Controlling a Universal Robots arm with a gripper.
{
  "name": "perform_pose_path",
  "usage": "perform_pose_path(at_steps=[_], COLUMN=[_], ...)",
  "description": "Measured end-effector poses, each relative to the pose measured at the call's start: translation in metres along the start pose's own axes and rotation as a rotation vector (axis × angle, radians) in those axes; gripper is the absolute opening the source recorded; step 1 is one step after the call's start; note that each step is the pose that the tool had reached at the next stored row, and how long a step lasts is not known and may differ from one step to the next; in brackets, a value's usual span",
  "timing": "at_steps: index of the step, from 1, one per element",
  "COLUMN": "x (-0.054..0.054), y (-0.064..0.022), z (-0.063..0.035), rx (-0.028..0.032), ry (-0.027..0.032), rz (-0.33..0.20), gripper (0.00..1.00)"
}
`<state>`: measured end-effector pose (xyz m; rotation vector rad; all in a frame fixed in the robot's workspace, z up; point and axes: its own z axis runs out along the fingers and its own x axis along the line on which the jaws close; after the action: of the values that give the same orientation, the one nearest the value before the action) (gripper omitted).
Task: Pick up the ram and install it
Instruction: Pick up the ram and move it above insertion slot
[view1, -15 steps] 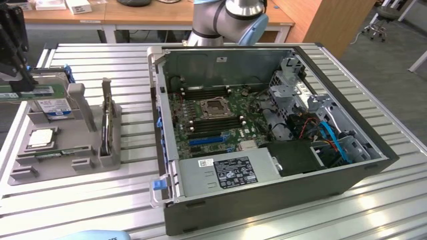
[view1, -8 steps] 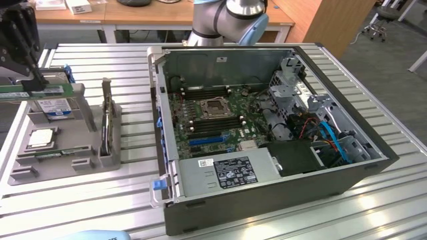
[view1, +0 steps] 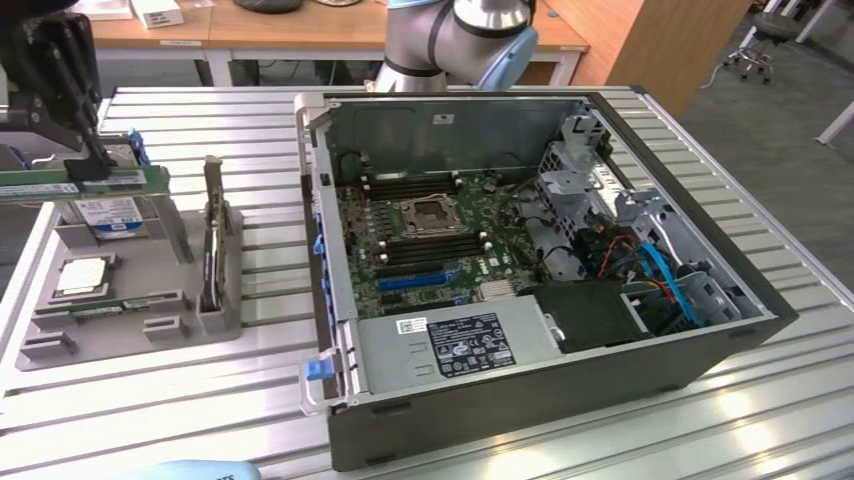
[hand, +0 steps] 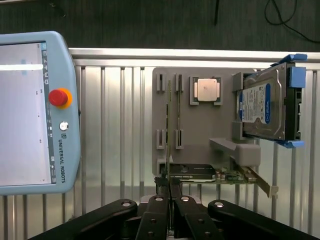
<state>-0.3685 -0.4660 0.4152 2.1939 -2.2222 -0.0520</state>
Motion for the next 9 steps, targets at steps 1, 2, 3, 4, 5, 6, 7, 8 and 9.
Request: perform_pose_path(at_steps=[1,2,3,4,5,6,7,8,9], x=[0.000,0.000,0.000,0.000,0.000,0.000,0.000,0.000,0.000], y=[-0.0018,-0.0035,-0.0052,-0.0069,-0.0086,-0.0103,-0.0119,-0.0136,-0.0152], z=[0.0000,-0.0001,-0.0001,-0.0002,-0.0003,-0.0004,-0.0004,-0.0005,-0.0006], rx=[0.0001,0.0001,0.0001,0.0000,0.0000,0.0000,0.0000,0.0000,0.0000], ry=[-0.0001,0.0000,-0.0001,-0.0001,0.0000,0.0000,0.0000,0.0000,0.0000], rz=[0.000,0.000,0.000,0.000,0.000,0.000,0.000,0.000,0.000], gripper=[0.12,0.12,0.12,0.12,0.12,0.12,0.12,0.12,0.12])
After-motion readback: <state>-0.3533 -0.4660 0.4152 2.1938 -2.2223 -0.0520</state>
